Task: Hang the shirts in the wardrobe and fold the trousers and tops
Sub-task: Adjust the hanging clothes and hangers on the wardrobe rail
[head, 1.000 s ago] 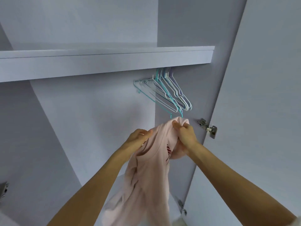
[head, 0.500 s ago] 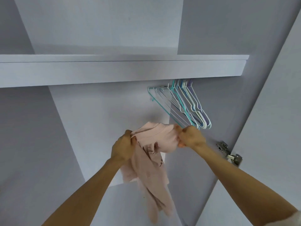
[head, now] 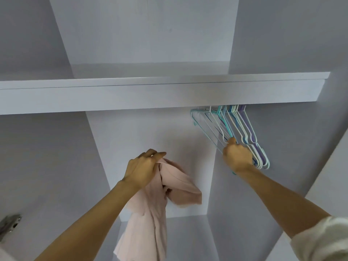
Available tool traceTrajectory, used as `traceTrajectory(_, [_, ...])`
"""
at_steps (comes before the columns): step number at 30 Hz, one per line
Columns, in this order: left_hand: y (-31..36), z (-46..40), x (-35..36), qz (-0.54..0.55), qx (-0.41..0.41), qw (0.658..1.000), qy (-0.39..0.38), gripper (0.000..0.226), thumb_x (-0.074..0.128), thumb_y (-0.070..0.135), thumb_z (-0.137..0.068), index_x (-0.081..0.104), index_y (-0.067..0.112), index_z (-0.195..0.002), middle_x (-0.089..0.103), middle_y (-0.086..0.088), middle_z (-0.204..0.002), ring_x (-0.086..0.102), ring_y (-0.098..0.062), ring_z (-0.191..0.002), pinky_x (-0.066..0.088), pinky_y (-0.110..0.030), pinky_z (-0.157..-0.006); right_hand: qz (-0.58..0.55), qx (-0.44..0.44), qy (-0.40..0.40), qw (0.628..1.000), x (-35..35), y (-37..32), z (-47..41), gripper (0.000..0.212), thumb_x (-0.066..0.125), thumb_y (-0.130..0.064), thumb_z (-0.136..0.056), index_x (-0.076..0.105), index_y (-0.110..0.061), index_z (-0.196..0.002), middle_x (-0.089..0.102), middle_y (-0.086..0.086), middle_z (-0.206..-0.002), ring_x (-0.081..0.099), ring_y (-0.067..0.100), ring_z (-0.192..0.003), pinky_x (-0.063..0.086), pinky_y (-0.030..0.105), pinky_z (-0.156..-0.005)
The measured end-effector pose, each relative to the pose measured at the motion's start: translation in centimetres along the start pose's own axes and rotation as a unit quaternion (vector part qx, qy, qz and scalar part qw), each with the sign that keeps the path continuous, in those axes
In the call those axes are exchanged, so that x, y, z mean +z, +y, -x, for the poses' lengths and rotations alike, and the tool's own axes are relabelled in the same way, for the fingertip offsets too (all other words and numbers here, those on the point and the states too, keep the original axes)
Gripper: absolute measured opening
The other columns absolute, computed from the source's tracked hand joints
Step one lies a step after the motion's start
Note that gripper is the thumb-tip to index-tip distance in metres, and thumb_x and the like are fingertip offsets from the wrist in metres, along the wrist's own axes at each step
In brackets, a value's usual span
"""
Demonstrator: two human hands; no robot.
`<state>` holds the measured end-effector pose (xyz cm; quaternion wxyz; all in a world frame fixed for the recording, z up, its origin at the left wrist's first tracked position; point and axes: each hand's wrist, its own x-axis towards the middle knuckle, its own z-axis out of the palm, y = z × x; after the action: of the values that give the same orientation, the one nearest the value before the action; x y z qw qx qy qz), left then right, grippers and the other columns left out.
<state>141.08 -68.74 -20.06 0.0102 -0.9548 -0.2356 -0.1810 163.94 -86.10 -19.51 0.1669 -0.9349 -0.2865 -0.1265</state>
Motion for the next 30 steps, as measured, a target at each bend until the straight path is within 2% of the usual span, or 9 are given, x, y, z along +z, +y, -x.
traceTrajectory(3, [-1.3,0.2,-0.6,0.002,-0.013,0.999,-0.035,0.053,0.034,0.009,-0.095,0.035,0.035,-0.141,0.037,0.011,-0.141,0.043,-0.014,-0.124,0.044,-0.028,-0.079,-0.241,0.026,-0.012,0.970,-0.8,-2.1,-0.8,0.029,0.039,-0.007,-0.094,0.053,0.003,-0.118,0.061,0.028,-0.108,0.058,0.038,-0.096,0.043,0.037,-0.077])
traceTrajectory(6, [-1.9,1.0,-0.9,0.067,-0.053,0.992,-0.090,0.045,0.035,0.010,-0.095,0.048,0.030,-0.133,0.048,0.008,-0.132,0.049,-0.017,-0.119,0.043,-0.028,-0.085,-0.357,0.042,0.027,0.933,-1.3,-4.0,-0.5,0.029,0.038,-0.001,-0.093,0.057,0.005,-0.113,0.060,0.027,-0.113,0.056,0.039,-0.104,0.042,0.034,-0.087])
traceTrajectory(10, [-2.4,1.8,-2.0,0.245,-0.144,0.946,-0.154,0.033,0.041,0.008,-0.093,0.068,0.021,-0.106,0.061,0.003,-0.117,0.053,-0.015,-0.109,0.038,-0.022,-0.088,-0.433,0.052,0.083,0.896,-0.8,-5.3,0.9,0.032,0.036,0.001,-0.093,0.058,0.007,-0.115,0.064,0.026,-0.104,0.059,0.034,-0.091,0.038,0.024,-0.073])
traceTrajectory(13, [-2.4,3.0,-2.5,0.303,-0.179,0.912,-0.208,0.028,0.045,0.010,-0.093,0.069,0.015,-0.106,0.065,0.001,-0.115,0.056,-0.015,-0.109,0.040,-0.023,-0.093,-0.471,0.044,0.084,0.877,0.5,-5.5,3.2,0.032,0.035,0.002,-0.092,0.060,0.006,-0.113,0.064,0.016,-0.082,0.054,0.004,-0.061,0.037,0.009,-0.055])
traceTrajectory(16, [-2.6,4.7,-1.9,0.343,-0.208,0.888,-0.223,0.025,0.047,0.016,-0.093,0.070,0.013,-0.103,0.067,-0.003,-0.109,0.060,-0.019,-0.103,0.045,-0.030,-0.096,-0.504,0.055,0.064,0.860,3.1,-5.1,6.9,0.027,0.037,0.004,-0.091,0.059,0.003,-0.107,0.043,-0.003,-0.057,0.041,0.006,-0.046,0.035,0.018,-0.050])
traceTrajectory(21, [-2.7,6.8,-0.6,0.155,-0.093,0.963,-0.199,0.030,0.042,0.014,-0.091,0.070,0.018,-0.099,0.069,0.004,-0.101,0.062,-0.018,-0.093,0.045,-0.025,-0.080,-0.530,0.036,0.044,0.846,6.5,-3.8,14.7,0.029,0.042,0.009,-0.088,0.045,-0.018,-0.080,0.047,0.003,-0.062,0.043,0.014,-0.049,0.039,0.025,-0.049])
traceTrajectory(26, [-3.9,8.6,0.5,-0.013,0.027,0.987,-0.159,0.024,0.044,0.030,-0.095,0.068,0.029,-0.096,0.068,0.012,-0.090,0.054,-0.008,-0.081,0.028,-0.019,-0.082,-0.630,0.121,-0.037,0.766,6.0,-3.5,15.1,0.022,0.049,0.004,-0.089,0.052,-0.018,-0.086,0.050,-0.004,-0.046,0.046,0.009,-0.038,0.040,0.019,-0.039])
traceTrajectory(28, [-4.1,8.8,0.5,-0.084,0.048,0.985,-0.143,0.027,0.040,0.034,-0.097,0.066,0.029,-0.096,0.066,0.008,-0.087,0.047,-0.009,-0.077,0.028,-0.020,-0.070,-0.615,0.138,-0.034,0.776,6.3,-3.4,15.4,0.015,0.054,-0.002,-0.091,0.054,-0.016,-0.085,0.046,-0.002,-0.048,0.040,0.005,-0.037,0.034,0.015,-0.038])
traceTrajectory(30, [-4.0,9.2,0.7,-0.121,0.037,0.980,-0.155,0.029,0.037,0.036,-0.098,0.064,0.026,-0.096,0.067,0.006,-0.090,0.056,-0.014,-0.081,0.031,-0.022,-0.062,-0.556,0.120,-0.052,0.821,7.3,-3.2,16.4,0.006,0.058,-0.011,-0.090,0.057,-0.014,-0.085,0.044,-0.001,-0.052,0.039,0.006,-0.044,0.033,0.012,-0.042])
